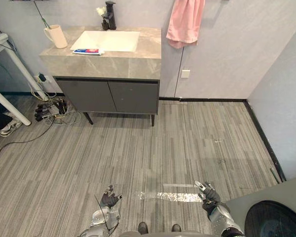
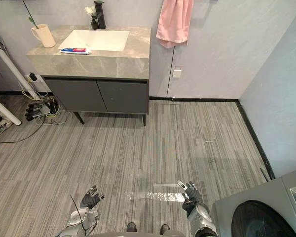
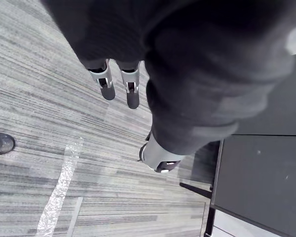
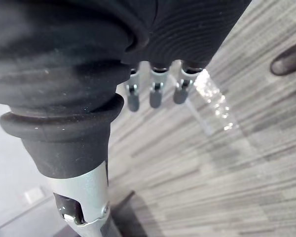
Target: Organize washtable
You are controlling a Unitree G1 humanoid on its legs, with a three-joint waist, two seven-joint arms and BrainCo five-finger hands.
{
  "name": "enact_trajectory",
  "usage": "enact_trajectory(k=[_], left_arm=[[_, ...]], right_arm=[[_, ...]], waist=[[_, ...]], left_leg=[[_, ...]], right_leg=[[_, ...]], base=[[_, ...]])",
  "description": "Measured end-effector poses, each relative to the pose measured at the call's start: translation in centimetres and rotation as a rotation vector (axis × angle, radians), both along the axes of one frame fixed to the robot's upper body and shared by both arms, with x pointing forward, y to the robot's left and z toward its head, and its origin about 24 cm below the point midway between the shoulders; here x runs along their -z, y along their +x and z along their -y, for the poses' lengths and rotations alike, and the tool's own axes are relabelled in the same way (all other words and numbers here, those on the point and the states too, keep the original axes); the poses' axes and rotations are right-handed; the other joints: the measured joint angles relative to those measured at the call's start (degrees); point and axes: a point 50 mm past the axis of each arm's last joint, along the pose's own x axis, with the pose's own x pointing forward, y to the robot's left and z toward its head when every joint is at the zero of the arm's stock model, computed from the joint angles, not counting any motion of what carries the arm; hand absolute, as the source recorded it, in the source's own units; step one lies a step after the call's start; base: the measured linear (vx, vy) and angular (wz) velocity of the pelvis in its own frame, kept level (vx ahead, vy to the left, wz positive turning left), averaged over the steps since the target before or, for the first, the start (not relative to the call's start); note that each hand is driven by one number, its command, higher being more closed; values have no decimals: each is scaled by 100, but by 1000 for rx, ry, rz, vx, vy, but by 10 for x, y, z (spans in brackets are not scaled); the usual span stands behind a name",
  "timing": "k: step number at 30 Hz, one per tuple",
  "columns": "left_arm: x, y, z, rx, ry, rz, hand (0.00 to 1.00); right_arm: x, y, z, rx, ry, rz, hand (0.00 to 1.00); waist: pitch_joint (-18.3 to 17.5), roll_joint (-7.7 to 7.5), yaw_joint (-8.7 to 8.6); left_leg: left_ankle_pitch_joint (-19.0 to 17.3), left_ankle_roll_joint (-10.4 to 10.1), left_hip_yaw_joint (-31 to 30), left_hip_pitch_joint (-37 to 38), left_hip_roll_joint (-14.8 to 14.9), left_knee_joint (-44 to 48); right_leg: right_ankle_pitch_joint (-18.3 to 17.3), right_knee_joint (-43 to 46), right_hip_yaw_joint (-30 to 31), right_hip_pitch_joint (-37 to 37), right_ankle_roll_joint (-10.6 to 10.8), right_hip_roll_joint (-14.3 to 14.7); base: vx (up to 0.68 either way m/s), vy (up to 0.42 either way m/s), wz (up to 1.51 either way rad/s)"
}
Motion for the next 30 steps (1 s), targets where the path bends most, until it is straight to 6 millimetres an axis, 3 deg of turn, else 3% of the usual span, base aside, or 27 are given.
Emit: enact_trajectory(k=[9,16,20,22,23,27,29,30], left_arm=[[-1,0,2,-22,-23,17,0],[-4,1,9,-6,-37,40,0],[-13,9,7,-3,-26,104,0],[-14,9,2,-4,-10,104,0],[-15,10,-1,-5,1,106,0],[-16,12,-5,-16,19,110,0],[-17,14,-8,-11,29,114,0],[-17,14,-9,-9,30,113,0]], right_arm=[[2,-5,0,6,5,-7,0],[-5,5,-1,15,16,44,0],[-21,27,-6,8,22,152,0],[-22,29,-13,4,43,159,0],[-21,28,-17,4,54,155,0],[-18,24,-23,-28,56,138,0],[-11,12,-23,-45,48,102,0],[-9,8,-23,-47,45,90,0]], waist=[[33,44,-36],[96,94,-101],[417,40,56],[579,-13,48],[684,-29,47],[744,50,28],[788,-41,-2],[778,-128,-11]], left_leg=[[15,23,103,-6,4,2],[4,27,236,-82,18,1],[-74,79,621,-131,43,6],[-144,159,685,-58,73,6],[-185,147,725,6,112,29],[-318,-54,940,64,543,41],[-539,-385,963,162,708,204],[-628,-460,946,199,711,271]], right_leg=[[79,-156,25,58,-62,10],[76,-46,158,-119,-60,18],[-280,1084,398,-860,55,12],[-412,1693,220,-1206,139,-32],[-540,2019,-142,-1383,83,-141],[-403,1532,-842,-1908,144,-331],[-75,1058,-1093,-2087,327,-566],[8,977,-1092,-2093,296,-653]], base=[[25,-17,-2],[-29,-17,-9],[-78,14,-48],[-64,-1,-36],[-35,-10,-33],[80,-19,-33],[250,-94,-14],[322,-179,9]])
